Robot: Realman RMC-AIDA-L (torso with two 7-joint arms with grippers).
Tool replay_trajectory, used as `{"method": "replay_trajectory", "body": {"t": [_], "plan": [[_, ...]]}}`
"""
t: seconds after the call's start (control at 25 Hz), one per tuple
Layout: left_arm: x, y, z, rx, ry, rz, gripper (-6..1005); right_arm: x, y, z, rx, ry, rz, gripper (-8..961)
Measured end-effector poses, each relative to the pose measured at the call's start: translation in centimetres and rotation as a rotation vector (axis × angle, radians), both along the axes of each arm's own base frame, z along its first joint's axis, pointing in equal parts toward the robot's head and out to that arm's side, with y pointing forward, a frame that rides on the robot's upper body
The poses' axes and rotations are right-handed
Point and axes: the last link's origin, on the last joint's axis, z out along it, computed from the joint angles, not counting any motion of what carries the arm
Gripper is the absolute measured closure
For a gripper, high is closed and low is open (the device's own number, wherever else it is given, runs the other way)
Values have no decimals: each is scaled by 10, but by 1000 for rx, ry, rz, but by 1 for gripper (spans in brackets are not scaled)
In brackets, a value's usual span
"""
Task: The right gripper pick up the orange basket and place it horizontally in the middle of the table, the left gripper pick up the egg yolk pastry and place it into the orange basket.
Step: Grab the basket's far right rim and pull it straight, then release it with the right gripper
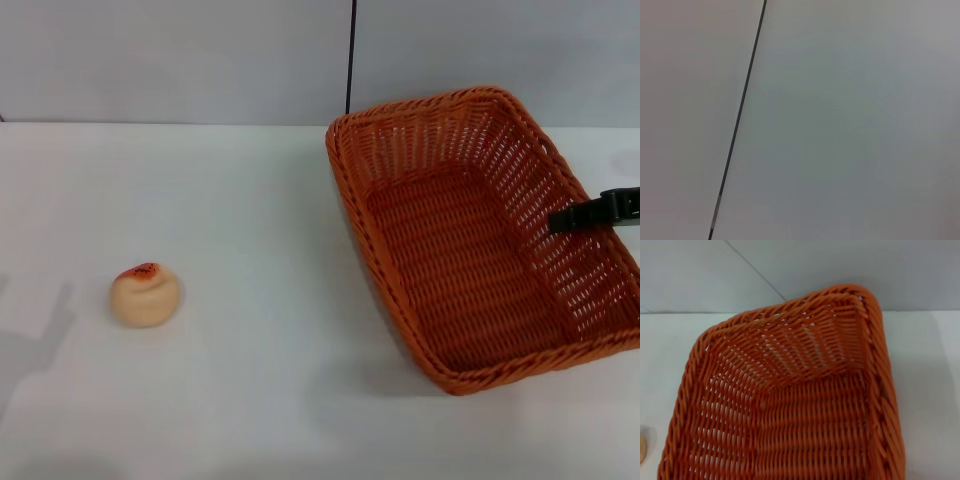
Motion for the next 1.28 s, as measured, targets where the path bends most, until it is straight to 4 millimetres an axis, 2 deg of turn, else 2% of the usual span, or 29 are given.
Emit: {"method": "replay_trajectory", "body": {"t": [0.24,0.36,0.48,0.76,1.12,1.28], "plan": [[0,-3,3,7,3,-7,191,-4,-2,-4,-16,-7,62,614],[0,-5,4,13,4,-7,191,-12,-3,-1,-39,-14,144,785],[-1,-7,4,14,2,-3,190,-23,-5,4,-57,-36,247,785],[-3,-15,7,27,6,9,190,-46,-10,20,-66,-144,620,786],[-3,-23,8,39,8,12,191,-61,-17,15,22,-94,1072,787],[-2,-29,10,51,5,3,191,-65,-18,16,12,-63,1197,788]]}}
